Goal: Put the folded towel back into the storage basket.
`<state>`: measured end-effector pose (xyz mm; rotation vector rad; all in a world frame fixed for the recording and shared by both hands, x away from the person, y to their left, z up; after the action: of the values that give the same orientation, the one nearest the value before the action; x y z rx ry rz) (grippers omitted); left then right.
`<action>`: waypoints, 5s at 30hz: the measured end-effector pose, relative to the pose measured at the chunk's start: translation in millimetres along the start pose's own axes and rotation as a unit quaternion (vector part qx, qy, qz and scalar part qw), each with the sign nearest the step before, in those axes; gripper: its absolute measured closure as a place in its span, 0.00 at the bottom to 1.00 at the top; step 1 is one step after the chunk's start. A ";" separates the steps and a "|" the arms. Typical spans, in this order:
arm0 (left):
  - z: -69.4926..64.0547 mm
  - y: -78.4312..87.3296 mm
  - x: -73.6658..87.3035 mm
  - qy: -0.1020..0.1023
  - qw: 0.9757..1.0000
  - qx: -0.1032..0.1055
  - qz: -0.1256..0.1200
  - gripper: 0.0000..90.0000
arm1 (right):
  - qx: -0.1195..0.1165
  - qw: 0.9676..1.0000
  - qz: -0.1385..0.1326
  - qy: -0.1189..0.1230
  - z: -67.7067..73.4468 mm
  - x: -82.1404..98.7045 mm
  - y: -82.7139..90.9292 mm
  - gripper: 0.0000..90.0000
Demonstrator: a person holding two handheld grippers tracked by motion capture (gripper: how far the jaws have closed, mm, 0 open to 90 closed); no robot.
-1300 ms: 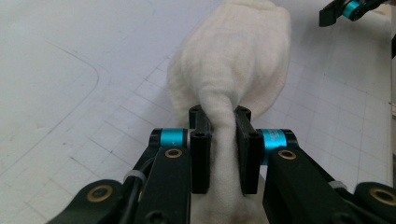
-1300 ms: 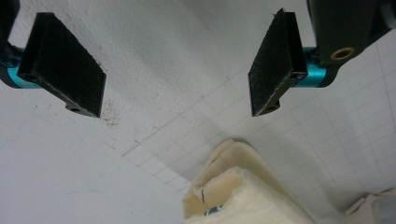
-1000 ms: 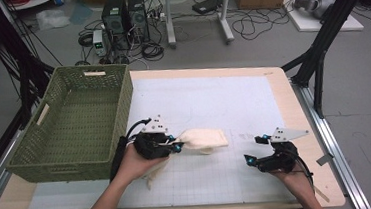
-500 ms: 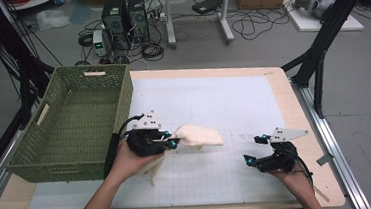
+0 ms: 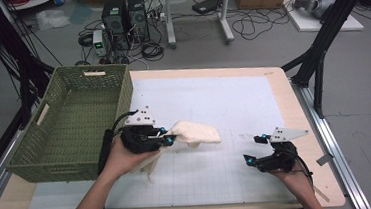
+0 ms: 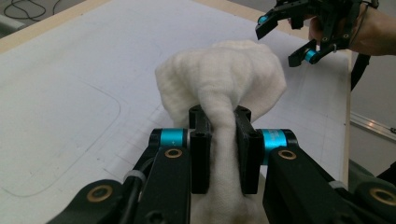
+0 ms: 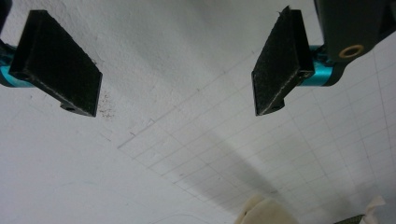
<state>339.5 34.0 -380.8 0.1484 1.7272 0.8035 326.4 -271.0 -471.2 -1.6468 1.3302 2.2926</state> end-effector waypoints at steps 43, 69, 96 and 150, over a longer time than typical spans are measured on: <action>14.8 77.6 -36.9 -0.004 0.999 -0.005 -0.039 0.88 | 0.001 1.000 -0.004 0.001 -3.5 -1.8 -1.0 0.17; 38.9 123.8 -35.0 0.016 0.996 -0.051 -0.067 0.88 | 0.000 1.000 0.001 0.002 -4.2 -1.1 -3.5 0.17; 73.9 172.6 -11.1 0.057 0.988 -0.113 -0.087 0.88 | -0.004 1.000 0.010 0.002 -3.5 0.4 -6.4 0.17; 132.7 202.9 57.7 0.144 0.962 -0.212 -0.089 0.87 | -0.011 1.000 0.022 0.007 -3.7 2.9 -13.9 0.17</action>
<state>378.1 273.2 -322.8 -0.4281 1.7626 1.0794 334.4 -265.8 -482.4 -1.6581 1.3635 2.3322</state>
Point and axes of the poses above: each handheld gripper's, and its own axes: y roughly backward along the jaws, x roughly out of its underside, z roughly to its left, the point moved 8 cm from there along -y, roughly forward along the jaws, and after that the axes turned 5 degrees about z, right-handed, at the moved point
